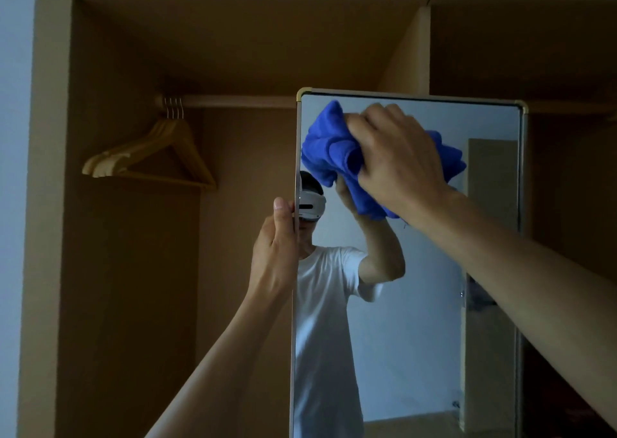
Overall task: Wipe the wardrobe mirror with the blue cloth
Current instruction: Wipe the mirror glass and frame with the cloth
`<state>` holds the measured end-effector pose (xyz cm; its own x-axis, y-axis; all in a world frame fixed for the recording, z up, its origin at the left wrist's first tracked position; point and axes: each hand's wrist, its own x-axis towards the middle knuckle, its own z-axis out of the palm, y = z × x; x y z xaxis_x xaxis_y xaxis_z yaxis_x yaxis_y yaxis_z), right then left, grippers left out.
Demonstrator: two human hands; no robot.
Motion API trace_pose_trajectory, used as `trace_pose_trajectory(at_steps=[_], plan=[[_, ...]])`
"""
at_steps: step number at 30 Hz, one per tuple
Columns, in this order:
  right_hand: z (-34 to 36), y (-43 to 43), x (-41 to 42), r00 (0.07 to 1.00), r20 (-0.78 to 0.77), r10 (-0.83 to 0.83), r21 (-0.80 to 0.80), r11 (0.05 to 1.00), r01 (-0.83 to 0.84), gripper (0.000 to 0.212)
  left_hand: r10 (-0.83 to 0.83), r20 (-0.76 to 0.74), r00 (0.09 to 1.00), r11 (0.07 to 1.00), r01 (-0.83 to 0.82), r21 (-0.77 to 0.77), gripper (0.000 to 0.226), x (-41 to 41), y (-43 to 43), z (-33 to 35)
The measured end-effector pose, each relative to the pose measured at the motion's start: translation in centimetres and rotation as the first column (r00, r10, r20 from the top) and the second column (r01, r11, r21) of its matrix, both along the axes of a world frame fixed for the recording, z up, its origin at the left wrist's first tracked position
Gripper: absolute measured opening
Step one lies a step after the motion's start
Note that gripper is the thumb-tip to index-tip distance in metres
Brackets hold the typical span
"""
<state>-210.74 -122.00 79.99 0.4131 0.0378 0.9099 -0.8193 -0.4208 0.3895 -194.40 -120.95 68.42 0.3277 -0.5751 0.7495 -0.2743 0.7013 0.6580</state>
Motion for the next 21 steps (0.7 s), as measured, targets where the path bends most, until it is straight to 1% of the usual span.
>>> trace_pose_trajectory(at_steps=[2, 5, 7, 9, 10, 13, 15, 16, 18, 21], plan=[[0.6, 0.0, 0.0, 1.000, 0.024, 0.008, -0.005, 1.000, -0.008, 0.033, 0.001, -0.023, 1.000, 1.000, -0.001, 0.017, 0.061, 0.1, -0.2, -0.1], [-0.7, -0.2, 0.0, 0.999, -0.005, 0.039, -0.012, 0.999, -0.039, 0.034, -0.002, -0.025, 1.000, 1.000, 0.003, 0.028, 0.067, 0.1, -0.3, -0.3], [-2.5, -0.4, -0.3, 0.997, -0.039, 0.064, -0.001, 0.998, -0.065, 0.036, 0.030, -0.016, 0.999, 0.999, -0.030, 0.024, 0.073, 0.0, -0.3, -0.3], [-4.6, -0.5, -0.6, 0.994, -0.073, 0.075, 0.019, 0.997, -0.074, 0.036, 0.053, -0.020, 0.998, 0.998, -0.053, 0.023, 0.072, -0.1, -0.3, -0.4], [-5.9, -0.4, -0.7, 0.993, -0.091, 0.078, 0.031, 0.997, -0.076, 0.034, 0.051, -0.025, 0.998, 0.998, -0.050, 0.026, 0.072, -0.1, -0.3, -0.4], [-9.7, -0.4, -0.5, 0.985, -0.138, 0.101, 0.108, 0.990, -0.087, 0.040, 0.012, -0.073, 0.997, 0.999, -0.009, 0.043, 0.077, -0.5, -0.2, -0.4], [-11.5, -0.6, -0.4, 0.981, -0.161, 0.109, 0.140, 0.986, -0.086, 0.041, 0.017, -0.071, 0.997, 0.999, -0.014, 0.045, 0.069, -0.8, -0.1, -0.4], [-12.0, -0.7, -0.4, 0.980, -0.166, 0.109, 0.144, 0.986, -0.085, 0.041, 0.027, -0.061, 0.998, 0.999, -0.024, 0.046, 0.064, -1.0, 0.0, -0.5], [-12.0, -0.9, -0.6, 0.978, -0.173, 0.113, 0.135, 0.987, -0.091, 0.039, 0.060, -0.054, 0.997, 0.997, -0.058, 0.051, 0.061, -1.3, 0.2, -0.6], [-10.6, -1.2, -1.0, 0.976, -0.176, 0.128, 0.117, 0.987, -0.109, 0.036, 0.103, -0.068, 0.992, 0.994, -0.100, 0.051, 0.071, -1.5, 0.5, -0.7]])
